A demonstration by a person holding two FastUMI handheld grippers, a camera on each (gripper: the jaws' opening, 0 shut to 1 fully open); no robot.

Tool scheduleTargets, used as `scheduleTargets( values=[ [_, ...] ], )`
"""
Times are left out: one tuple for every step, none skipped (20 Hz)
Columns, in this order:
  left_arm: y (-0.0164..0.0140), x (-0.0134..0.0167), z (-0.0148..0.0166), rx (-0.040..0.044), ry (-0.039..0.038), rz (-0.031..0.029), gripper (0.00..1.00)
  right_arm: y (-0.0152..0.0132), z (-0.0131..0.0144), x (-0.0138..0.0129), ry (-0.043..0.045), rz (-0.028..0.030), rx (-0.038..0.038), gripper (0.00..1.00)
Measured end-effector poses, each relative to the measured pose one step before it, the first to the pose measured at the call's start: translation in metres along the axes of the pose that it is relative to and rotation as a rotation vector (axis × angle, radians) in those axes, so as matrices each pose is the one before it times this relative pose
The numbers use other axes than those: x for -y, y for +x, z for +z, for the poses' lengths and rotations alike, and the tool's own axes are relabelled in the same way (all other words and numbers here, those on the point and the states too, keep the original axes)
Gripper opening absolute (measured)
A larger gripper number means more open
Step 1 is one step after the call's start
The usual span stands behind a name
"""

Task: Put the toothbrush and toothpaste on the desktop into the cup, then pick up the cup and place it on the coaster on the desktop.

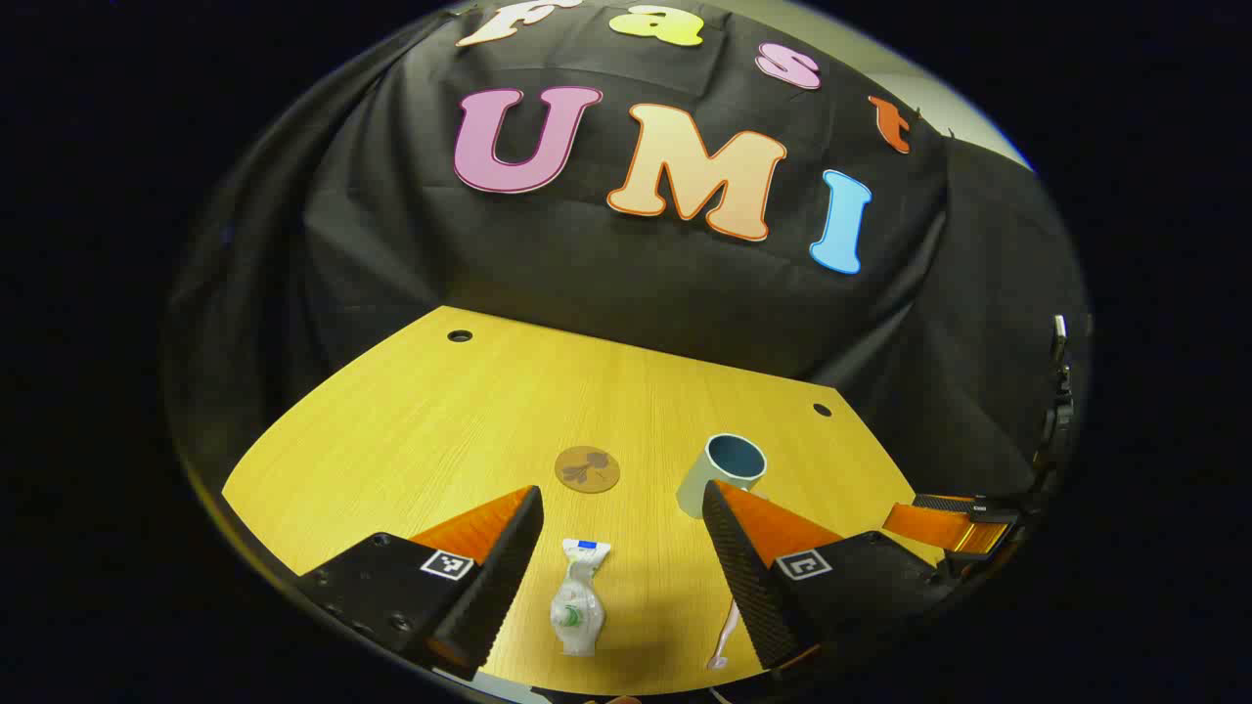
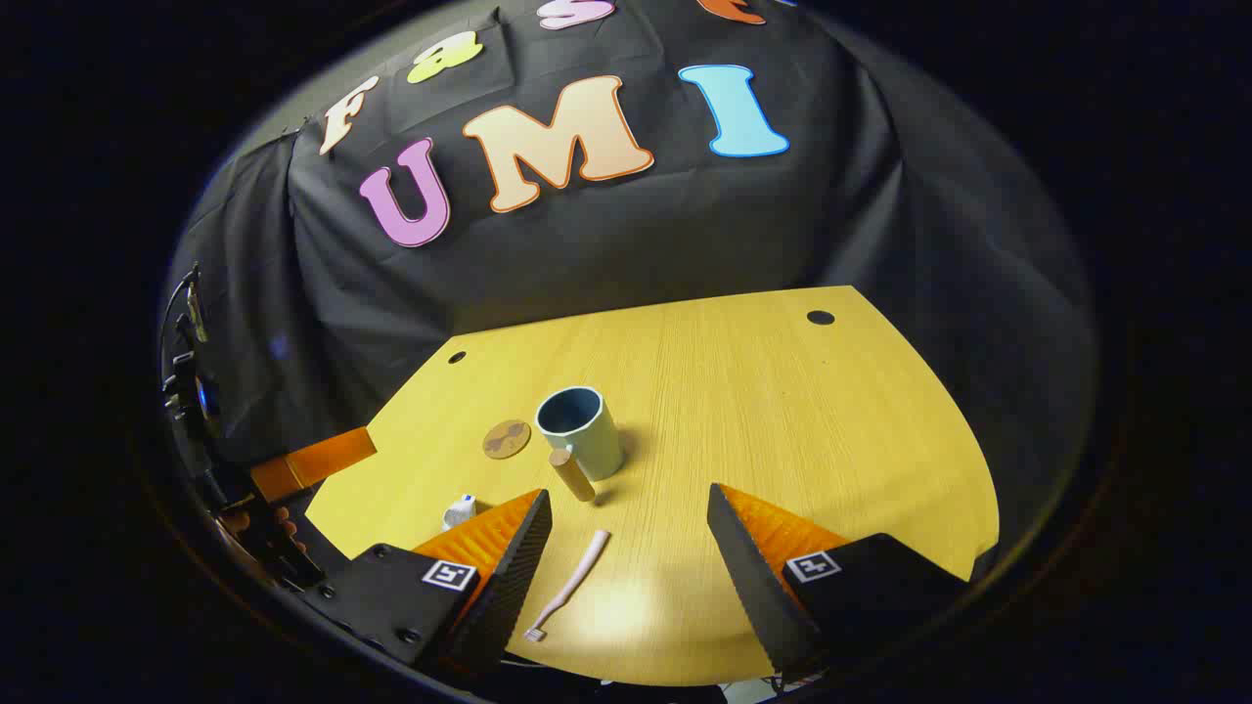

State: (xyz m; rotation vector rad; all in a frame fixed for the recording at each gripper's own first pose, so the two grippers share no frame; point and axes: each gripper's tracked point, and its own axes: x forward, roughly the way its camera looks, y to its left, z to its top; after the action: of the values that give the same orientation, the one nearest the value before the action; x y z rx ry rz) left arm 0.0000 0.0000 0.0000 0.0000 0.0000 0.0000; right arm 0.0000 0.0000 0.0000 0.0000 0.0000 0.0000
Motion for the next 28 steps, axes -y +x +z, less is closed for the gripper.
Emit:
scheduleTargets(
  values=[
    [-0.00002, -0.00108, -0.00019, -0.00458, -0.00329, 0.00069, 0.95, 0.00048, -0.0034, 0.00064, 0.00005, -0.00435, -0.00807, 0.99],
    [0.00156, 0.00076, -0.0011, -0.01025, -0.001, -0.00278, 0.95, 0.00043, -0.00068, 0.00054, 0.00119, -0.01089, -0.01084, 0.99],
    [-0.00029, 0.00029, 0.00126, -0.00643, 0.00871, -0.0108, 0.95, 0.00027, -0.00048, -0.00042, 0.00319, -0.00956, -0.00106, 0.94],
    [-0.00118, -0.0014, 0.00175, -0.00088, 0.0163, -0.00887, 0.95, -0.00053, 0.00206, -0.00086, 0.00567, -0.00628, 0.00372, 0.95],
    [-0.00041, -0.00172, 0.00253, -0.00244, 0.02086, -0.01033, 0.95, -0.00028, -0.00049, -0.00115, 0.00741, -0.0068, 0.00111, 0.99],
    [-0.00101, -0.0034, -0.00004, -0.00395, 0.0221, -0.01007, 0.95, 0.00008, -0.00007, -0.00252, 0.00657, -0.00986, -0.0026, 0.99],
    [0.00038, -0.00414, 0.00224, -0.00188, 0.01481, -0.01153, 0.95, -0.00047, -0.00194, -0.00103, 0.00636, -0.01684, -0.00245, 0.99],
    [0.00058, -0.00249, -0.00257, -0.01436, 0.00259, -0.01832, 0.95, 0.00074, -0.00034, -0.00264, 0.00499, -0.02008, -0.00059, 0.99],
    [0.0005, -0.00027, -0.002, -0.01362, -0.00122, -0.02503, 0.95, -0.0001, -0.00046, -0.00196, 0.00549, -0.01885, 0.00661, 0.99],
    [-0.00013, -0.00246, -0.00304, -0.01571, 0.00012, -0.0127, 0.95, 0.00137, -0.00383, -0.00129, 0.00906, -0.01997, 0.00048, 0.99],
    [0.00043, -0.00385, -0.00164, -0.01099, 0.00022, -0.01084, 0.95, -0.00026, -0.0038, -0.00169, 0.00891, -0.01447, -0.00565, 0.99],
    [-0.00019, -0.00363, -0.00235, -0.01203, 0.00149, -0.00951, 0.95, 0.0007, -0.00281, -0.00223, 0.00789, -0.01387, -0.00438, 0.99],
    [-0.00101, -0.00437, -0.00197, -0.00996, 0.0028, -0.00468, 0.95, 0.00035, -0.00188, -0.00424, 0.01091, -0.00616, -0.00161, 0.94],
    [0.00119, -0.00047, -0.00135, -0.00523, 0.00388, -0.00224, 0.95, 0.0009, -0.00251, -0.00355, 0.01106, 0.00043, -0.00482, 0.94],
    [0.00099, -0.00214, 0.00099, -0.00111, 0.00184, -0.00261, 0.95, 0.00051, -0.00134, -0.00239, 0.00643, -0.00088, -0.00227, 0.94],
    [0.00142, -0.00352, -0.00011, -0.0021, 0.00069, -0.0044, 0.95, 0.00304, -0.00138, -0.00148, -0.00046, -0.00406, -0.00253, 0.99],
    [0.00161, -0.00316, 0.00004, -0.00104, 0.00085, -0.00197, 0.95, 0.00188, -0.00278, -0.0022, -0.00684, -0.00287, -0.0071, 0.99],
    [0.00109, -0.0027, -0.00168, -0.00618, -0.00124, 0.00004, 0.95, 0.00371, -0.00245, -0.00219, -0.00972, -0.00698, -0.01439, 0.94],
    [0.00095, -0.00339, -0.00259, -0.01106, -0.00365, -0.00045, 0.95, 0.00346, -0.00386, -0.00292, -0.00899, -0.00031, -0.01793, 0.94],
    [0.00107, -0.00128, 0.0012, -0.00127, -0.0023, -0.00347, 0.95, 0.00432, -0.00252, -0.00517, -0.00962, 0.00676, -0.02042, 0.99],
    [0.00215, -0.00292, -0.0008, -0.00379, -0.00227, -0.00072, 0.95, 0.00748, -0.00474, -0.00553, -0.01571, 0.00714, -0.02767, 0.99],
    [0.00121, -0.00324, -0.00157, -0.01123, -0.00382, 0.00074, 0.95, 0.00724, -0.00472, -0.00154, -0.01691, -0.00391, -0.02607, 0.99],
    [0.00079, -0.00343, -0.00443, -0.0141, -0.00318, 0.00212, 0.95, 0.00788, -0.00605, -0.00047, -0.02094, -0.00894, -0.03605, 0.94],
    [-0.00009, -0.00458, -0.00167, -0.01005, -0.00162, 0.00752, 0.95, 0.0084, -0.00599, -0.00191, -0.01863, -0.00552, -0.0419, 0.94],
    [-0.00018, -0.00582, -0.00076, 0.00346, -0.00075, 0.01277, 0.95, 0.00769, -0.00804, -0.00034, -0.01547, -0.00858, -0.04757, 0.95],
    [0.00038, -0.00539, 0.00001, 0.00141, -0.00606, 0.01247, 0.95, 0.00731, -0.00432, -0.00025, -0.00878, -0.00867, -0.03685, 0.94],
    [0.00071, -0.00479, 0.00003, -0.00373, -0.01179, 0.01312, 0.95, 0.0079, -0.00506, -0.0003, -0.00248, -0.00638, -0.03619, 0.94],
    [0.00114, -0.00426, -0.00223, -0.00331, -0.01547, 0.01132, 0.95, 0.00642, -0.00398, -0.00039, 0.00139, -0.00453, -0.03554, 0.94]
  ],
)
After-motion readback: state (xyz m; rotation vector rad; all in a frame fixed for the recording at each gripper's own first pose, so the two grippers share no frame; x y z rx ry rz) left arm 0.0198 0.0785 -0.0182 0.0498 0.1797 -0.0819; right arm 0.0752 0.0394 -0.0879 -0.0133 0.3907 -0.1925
